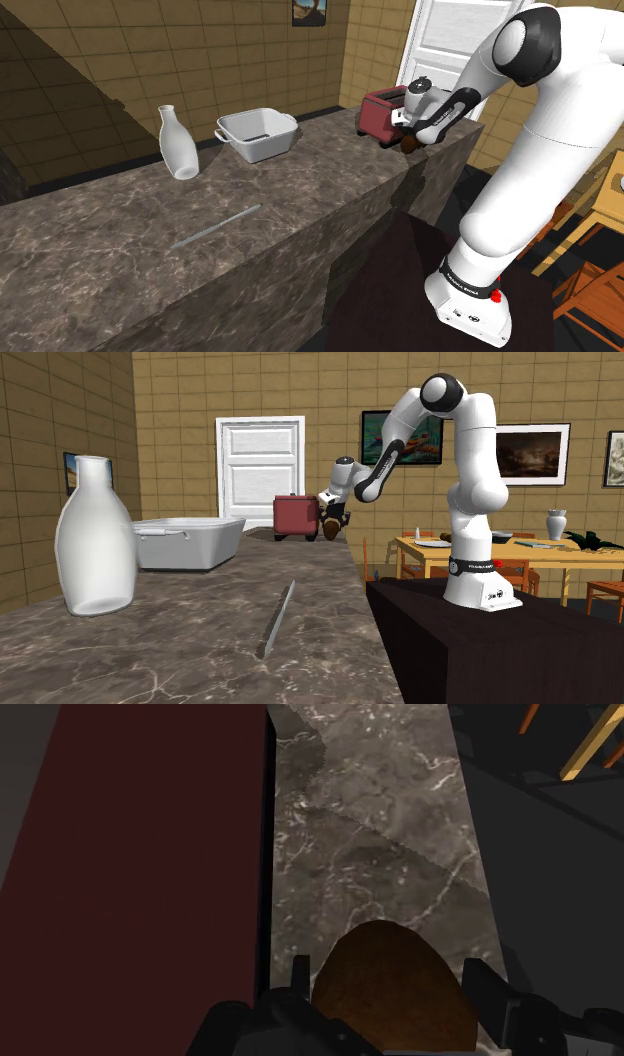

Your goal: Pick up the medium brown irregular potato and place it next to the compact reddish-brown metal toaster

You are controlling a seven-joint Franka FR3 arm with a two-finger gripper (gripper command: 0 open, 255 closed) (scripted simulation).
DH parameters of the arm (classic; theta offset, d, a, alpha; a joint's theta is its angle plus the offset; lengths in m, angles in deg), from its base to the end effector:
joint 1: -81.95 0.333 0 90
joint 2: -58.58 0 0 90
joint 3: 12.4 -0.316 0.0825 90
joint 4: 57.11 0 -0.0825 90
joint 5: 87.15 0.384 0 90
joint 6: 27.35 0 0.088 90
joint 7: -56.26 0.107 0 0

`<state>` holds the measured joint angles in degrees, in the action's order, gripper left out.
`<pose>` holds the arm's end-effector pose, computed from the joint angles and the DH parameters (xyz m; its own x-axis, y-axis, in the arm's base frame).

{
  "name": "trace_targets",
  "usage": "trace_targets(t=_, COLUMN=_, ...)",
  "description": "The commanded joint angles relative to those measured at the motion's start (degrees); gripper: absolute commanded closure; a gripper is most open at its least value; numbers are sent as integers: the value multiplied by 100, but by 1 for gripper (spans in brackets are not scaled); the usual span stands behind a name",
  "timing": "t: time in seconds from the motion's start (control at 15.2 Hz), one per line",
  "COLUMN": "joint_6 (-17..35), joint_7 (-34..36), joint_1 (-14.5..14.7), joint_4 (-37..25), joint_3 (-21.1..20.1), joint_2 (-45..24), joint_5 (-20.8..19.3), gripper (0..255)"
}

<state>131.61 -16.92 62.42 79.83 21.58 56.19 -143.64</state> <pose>0.3341 -0.3903 0.3266 0.3456 0.7797 -0.5222 0.9382 -0.2753 0.2099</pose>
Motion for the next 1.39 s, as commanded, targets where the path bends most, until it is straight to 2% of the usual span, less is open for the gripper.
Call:
trace_targets(t=0.0, joint_6=-4, joint_7=3, joint_1=1, joint_4=20, joint_3=-2, joint_2=-26, joint_5=1, gripper=255)
trace_targets(t=0.13, joint_6=-4, joint_7=3, joint_1=1, joint_4=20, joint_3=-2, joint_2=-26, joint_5=1, gripper=255)
trace_targets(t=0.2, joint_6=4, joint_7=22, joint_1=0, joint_4=31, joint_3=2, joint_2=-23, joint_5=-21, gripper=0)
trace_targets(t=0.53, joint_6=-4, joint_7=3, joint_1=1, joint_4=20, joint_3=-2, joint_2=-26, joint_5=1, gripper=0)
trace_targets(t=0.79, joint_6=-834, joint_7=-166, joint_1=193, joint_4=293, joint_3=-195, joint_2=930, joint_5=94, gripper=0)
trace_targets(t=1.32, joint_6=-834, joint_7=-167, joint_1=188, joint_4=293, joint_3=-199, joint_2=930, joint_5=94, gripper=0)
